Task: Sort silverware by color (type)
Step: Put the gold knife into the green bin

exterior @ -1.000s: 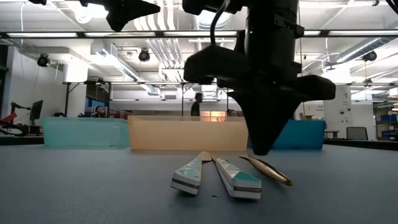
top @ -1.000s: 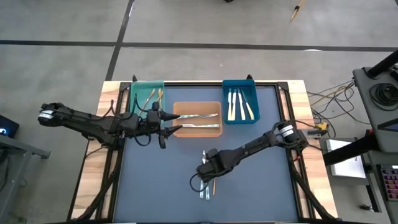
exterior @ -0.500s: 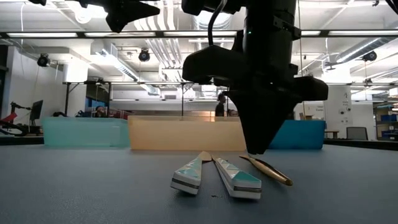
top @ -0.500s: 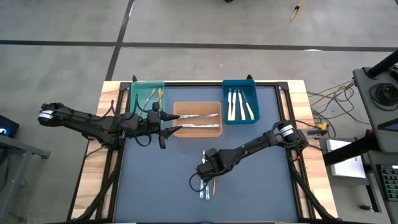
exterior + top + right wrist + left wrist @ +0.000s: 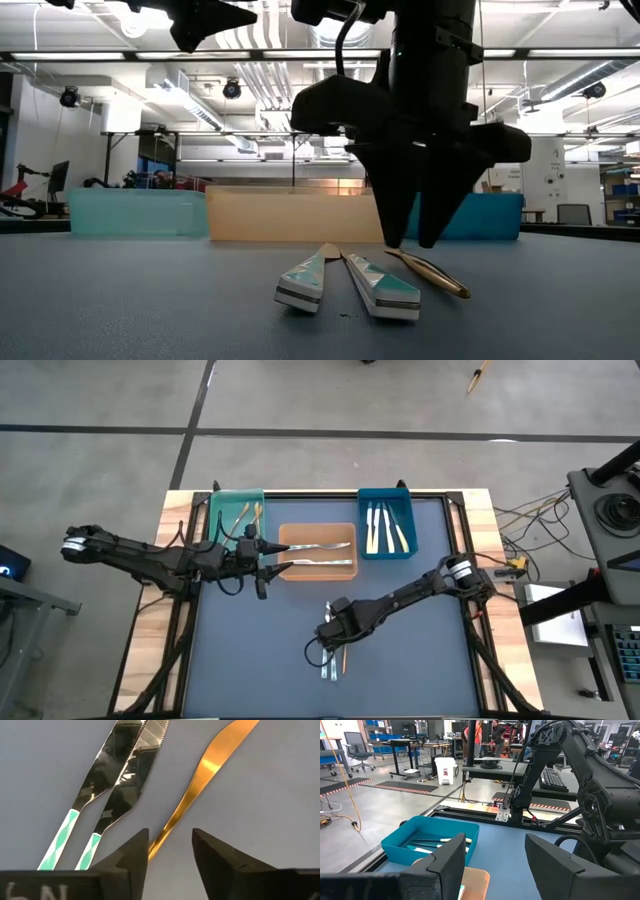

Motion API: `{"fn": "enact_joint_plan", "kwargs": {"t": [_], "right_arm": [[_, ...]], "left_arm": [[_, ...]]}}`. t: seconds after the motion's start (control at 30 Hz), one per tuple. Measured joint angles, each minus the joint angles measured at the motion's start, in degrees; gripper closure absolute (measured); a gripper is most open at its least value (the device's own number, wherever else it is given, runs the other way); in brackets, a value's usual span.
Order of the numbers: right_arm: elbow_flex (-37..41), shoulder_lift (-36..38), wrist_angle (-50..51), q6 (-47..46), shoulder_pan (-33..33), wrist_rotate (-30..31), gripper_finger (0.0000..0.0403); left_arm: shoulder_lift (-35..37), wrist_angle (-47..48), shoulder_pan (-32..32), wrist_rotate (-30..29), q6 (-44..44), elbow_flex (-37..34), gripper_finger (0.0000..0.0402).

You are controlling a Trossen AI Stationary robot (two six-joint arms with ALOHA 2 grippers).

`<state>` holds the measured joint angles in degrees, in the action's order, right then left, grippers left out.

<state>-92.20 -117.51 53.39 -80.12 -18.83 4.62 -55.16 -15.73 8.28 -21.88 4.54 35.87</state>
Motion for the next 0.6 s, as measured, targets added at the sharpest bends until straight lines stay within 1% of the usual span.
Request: {"fn": "enact_joint_plan", "kwargs": {"t": [0.1, 0.23, 0.37, 0.6], "right_arm": [[0.0, 0.0, -0.1, 0.0, 0.0, 0.2, 0.0245], [0.0, 0.0, -0.2, -0.9, 0.0, 1.7, 0.0237], [0.1, -0.1, -0.2, -1.0, 0.0, 2.9, 0.0238], [0.8, -0.1, -0.4, -2.3, 0.0, 3.1, 0.0250]], "left_arm": [[0.0, 0.0, 0.0, 0.0, 0.0, 0.0, 0.0214], [0.0, 0.0, 0.0, 0.0, 0.0, 0.0, 0.0214], [0.0, 0.1, 0.0, 0.0, 0.0, 0.0, 0.0214], [0.0, 0.2, 0.0, 0.0, 0.0, 0.0, 0.0214]]}}
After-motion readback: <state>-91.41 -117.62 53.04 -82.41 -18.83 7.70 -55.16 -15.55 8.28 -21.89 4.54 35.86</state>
